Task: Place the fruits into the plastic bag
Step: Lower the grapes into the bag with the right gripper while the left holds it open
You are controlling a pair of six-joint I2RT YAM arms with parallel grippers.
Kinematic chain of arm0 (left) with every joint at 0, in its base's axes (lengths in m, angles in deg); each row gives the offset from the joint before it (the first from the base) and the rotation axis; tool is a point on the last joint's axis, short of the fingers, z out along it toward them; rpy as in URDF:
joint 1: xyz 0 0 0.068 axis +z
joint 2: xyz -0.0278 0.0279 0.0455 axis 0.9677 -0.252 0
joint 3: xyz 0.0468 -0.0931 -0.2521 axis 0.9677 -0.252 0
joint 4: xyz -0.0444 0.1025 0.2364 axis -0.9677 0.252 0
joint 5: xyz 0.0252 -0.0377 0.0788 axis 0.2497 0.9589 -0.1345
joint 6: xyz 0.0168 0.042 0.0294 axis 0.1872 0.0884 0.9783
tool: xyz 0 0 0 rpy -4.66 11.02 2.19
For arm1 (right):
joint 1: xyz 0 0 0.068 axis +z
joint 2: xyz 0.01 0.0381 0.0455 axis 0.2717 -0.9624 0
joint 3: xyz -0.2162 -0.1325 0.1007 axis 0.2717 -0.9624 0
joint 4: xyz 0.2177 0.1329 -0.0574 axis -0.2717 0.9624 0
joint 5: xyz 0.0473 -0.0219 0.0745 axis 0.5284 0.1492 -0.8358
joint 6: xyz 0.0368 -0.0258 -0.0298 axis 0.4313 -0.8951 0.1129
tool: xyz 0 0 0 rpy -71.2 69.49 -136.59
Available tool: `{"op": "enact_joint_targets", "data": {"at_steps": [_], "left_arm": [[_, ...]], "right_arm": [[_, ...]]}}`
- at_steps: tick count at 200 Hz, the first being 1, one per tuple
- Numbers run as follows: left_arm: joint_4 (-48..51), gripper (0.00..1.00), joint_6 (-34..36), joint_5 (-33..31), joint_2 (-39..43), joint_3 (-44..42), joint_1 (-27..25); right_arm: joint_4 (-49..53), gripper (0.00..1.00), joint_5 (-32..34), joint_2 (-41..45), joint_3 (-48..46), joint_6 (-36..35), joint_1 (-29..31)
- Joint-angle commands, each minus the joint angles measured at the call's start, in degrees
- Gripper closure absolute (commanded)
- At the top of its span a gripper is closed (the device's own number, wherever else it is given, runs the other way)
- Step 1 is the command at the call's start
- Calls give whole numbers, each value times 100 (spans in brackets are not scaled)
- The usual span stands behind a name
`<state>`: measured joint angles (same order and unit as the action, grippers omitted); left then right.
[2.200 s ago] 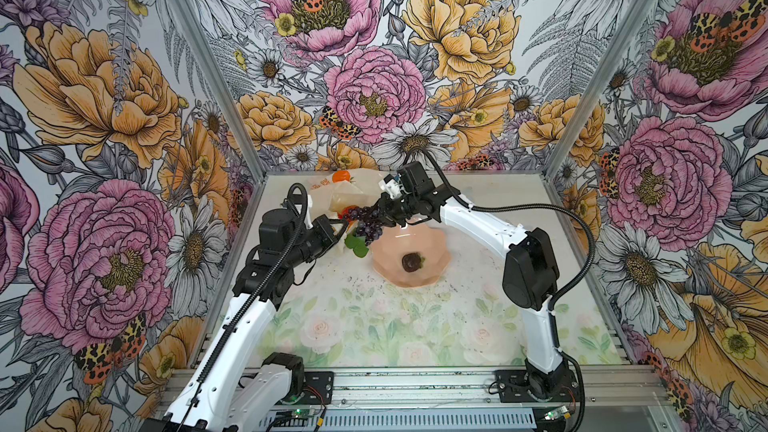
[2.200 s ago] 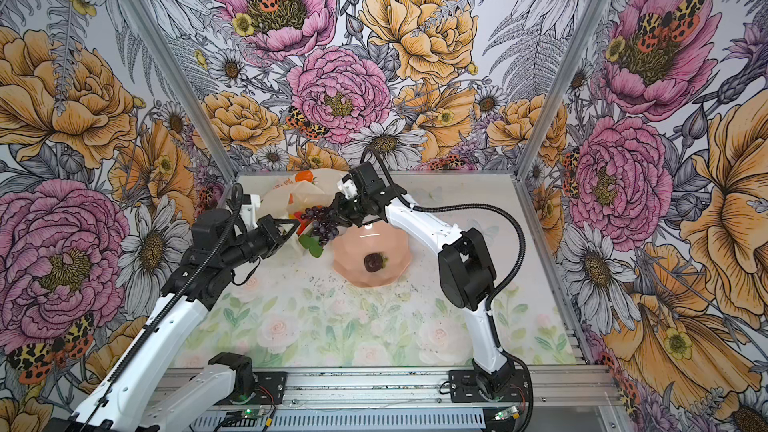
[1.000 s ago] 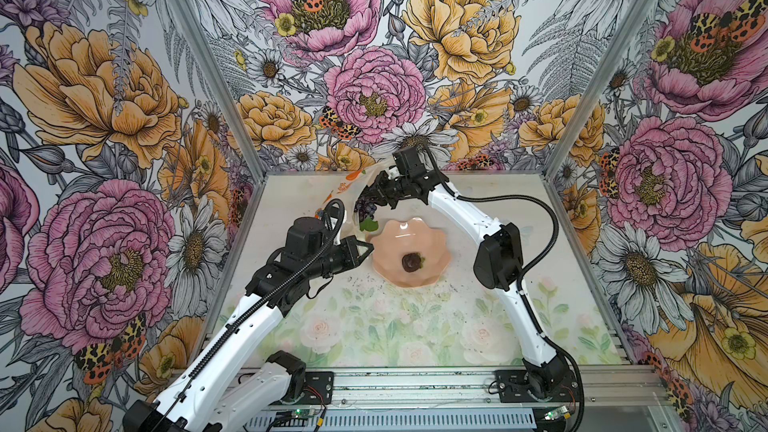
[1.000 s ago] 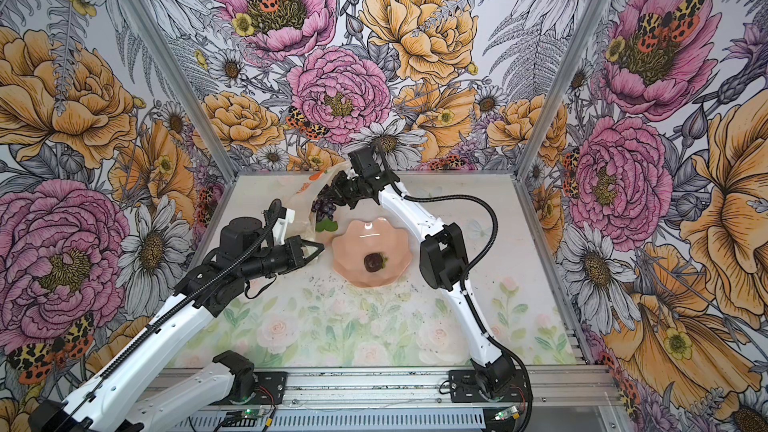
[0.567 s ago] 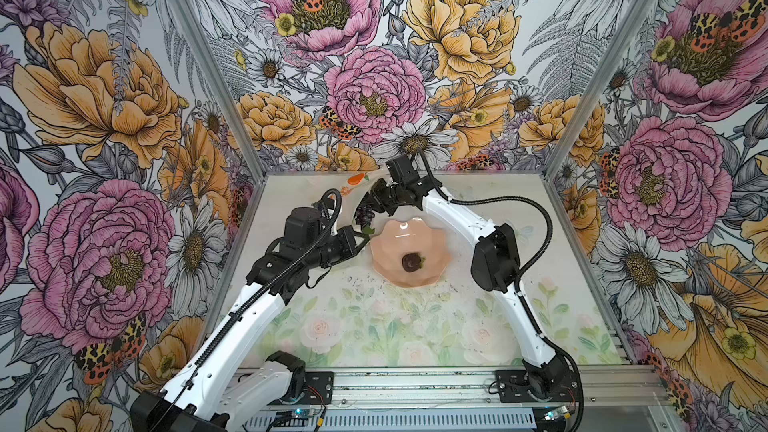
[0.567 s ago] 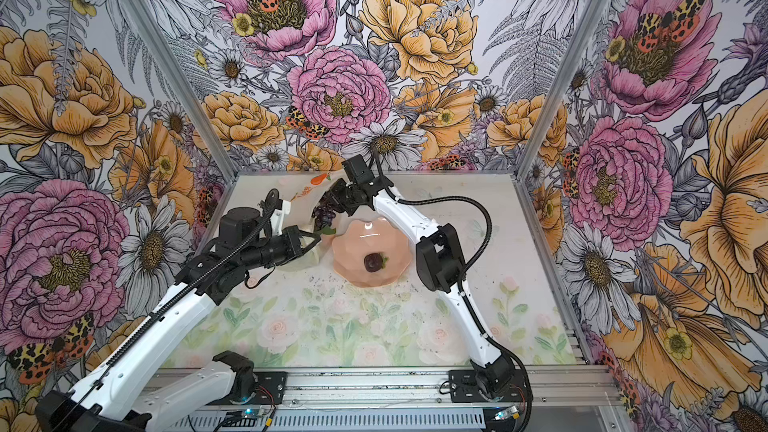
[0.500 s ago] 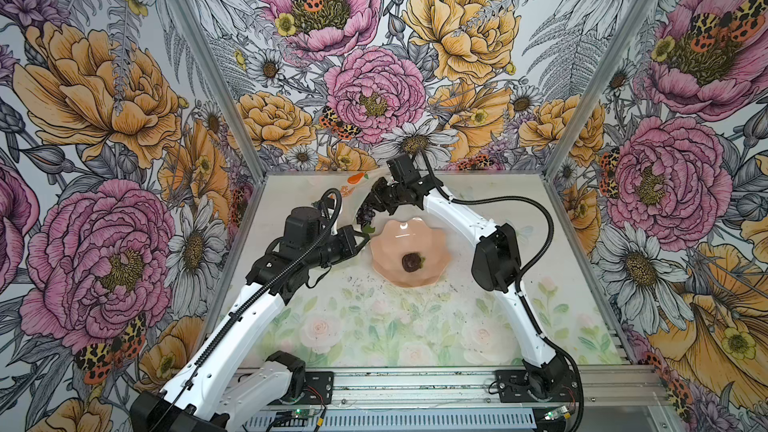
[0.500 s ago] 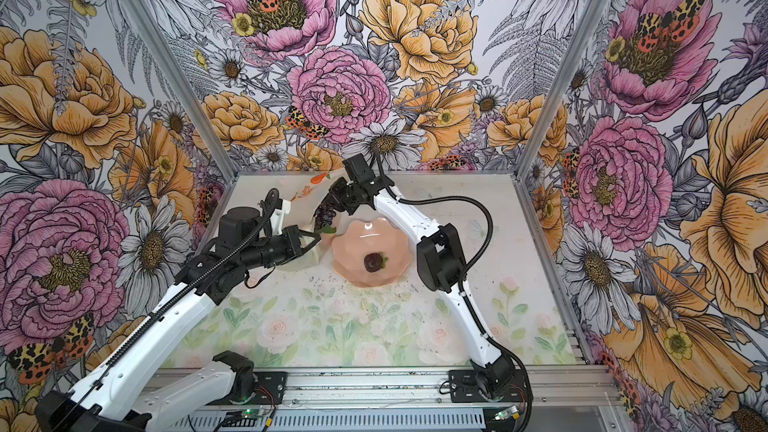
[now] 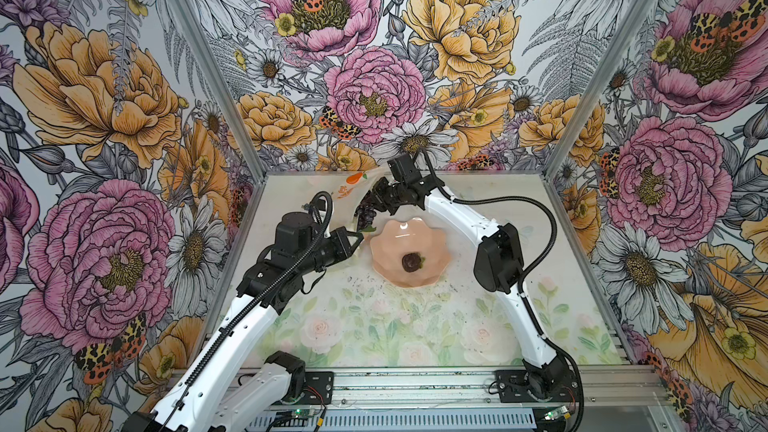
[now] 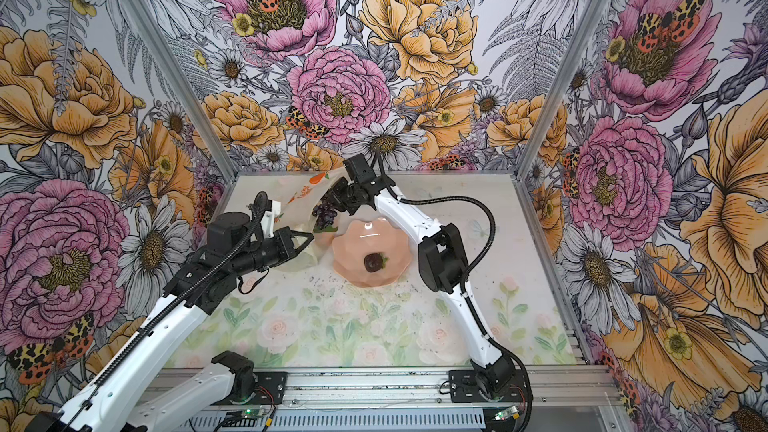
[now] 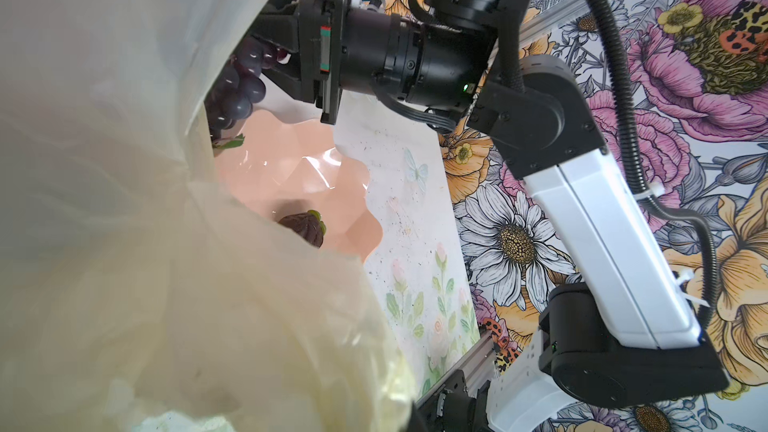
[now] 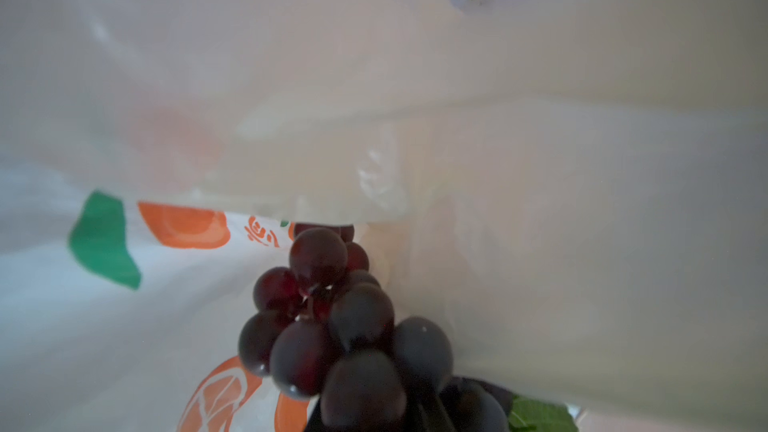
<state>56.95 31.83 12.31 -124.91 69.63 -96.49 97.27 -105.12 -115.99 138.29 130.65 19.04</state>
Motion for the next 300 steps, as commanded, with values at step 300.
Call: {"op": "enact_joint_targets", "data": {"at_steps": [300], "left_arm": [[457,100,367,436,435,132,1459]], "right_arm": [[-277,79,-676,1635,-373,404,-27]]}}
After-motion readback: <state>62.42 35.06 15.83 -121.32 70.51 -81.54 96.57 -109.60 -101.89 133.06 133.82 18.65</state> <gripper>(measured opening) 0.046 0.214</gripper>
